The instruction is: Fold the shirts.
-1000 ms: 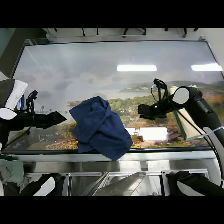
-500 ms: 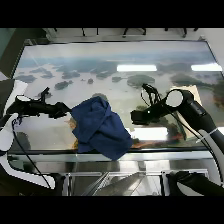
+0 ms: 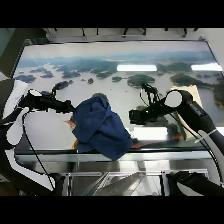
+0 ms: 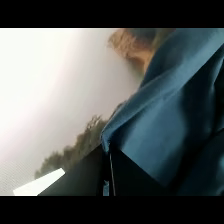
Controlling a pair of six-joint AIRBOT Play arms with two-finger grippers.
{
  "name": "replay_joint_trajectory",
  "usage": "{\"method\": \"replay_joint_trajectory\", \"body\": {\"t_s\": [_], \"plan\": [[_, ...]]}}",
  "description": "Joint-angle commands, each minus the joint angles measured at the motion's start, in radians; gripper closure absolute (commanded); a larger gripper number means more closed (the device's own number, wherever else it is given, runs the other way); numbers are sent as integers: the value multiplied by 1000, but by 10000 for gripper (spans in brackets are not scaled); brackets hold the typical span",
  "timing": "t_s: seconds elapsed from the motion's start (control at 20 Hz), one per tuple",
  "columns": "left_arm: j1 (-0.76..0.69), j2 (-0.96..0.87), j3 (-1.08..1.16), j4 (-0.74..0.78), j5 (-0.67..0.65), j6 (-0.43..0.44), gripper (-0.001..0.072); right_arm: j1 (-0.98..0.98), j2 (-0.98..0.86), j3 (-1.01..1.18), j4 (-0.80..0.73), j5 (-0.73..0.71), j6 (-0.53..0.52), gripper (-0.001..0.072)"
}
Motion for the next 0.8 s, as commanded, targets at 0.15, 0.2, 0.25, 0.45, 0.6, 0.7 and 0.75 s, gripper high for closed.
{"method": "replay_joint_trajectory", "body": {"t_s": [0.15, 0.2, 0.25, 0.45, 0.6, 0.7, 0.75], "plan": [[66, 245, -137, 9, -33, 1, 697, 10, -81, 0, 352, -266, -68, 9], [80, 290, -183, 23, -22, 2, 697, 28, -117, 0, 381, -280, -81, 23], [90, 330, -225, 34, -14, 2, 697, 51, -154, 0, 383, -283, -87, 29], [104, 444, -359, 35, 24, 10, 696, 150, -303, 2, 399, -392, -87, 32], [104, 500, -414, 35, 37, 10, 697, 185, -394, 36, 436, -494, -98, 50], [104, 520, -425, 35, 37, 10, 696, 194, -455, 90, 451, -507, -113, 53], [104, 526, -425, 35, 35, 10, 696, 197, -485, 122, 459, -507, -113, 75]]}}
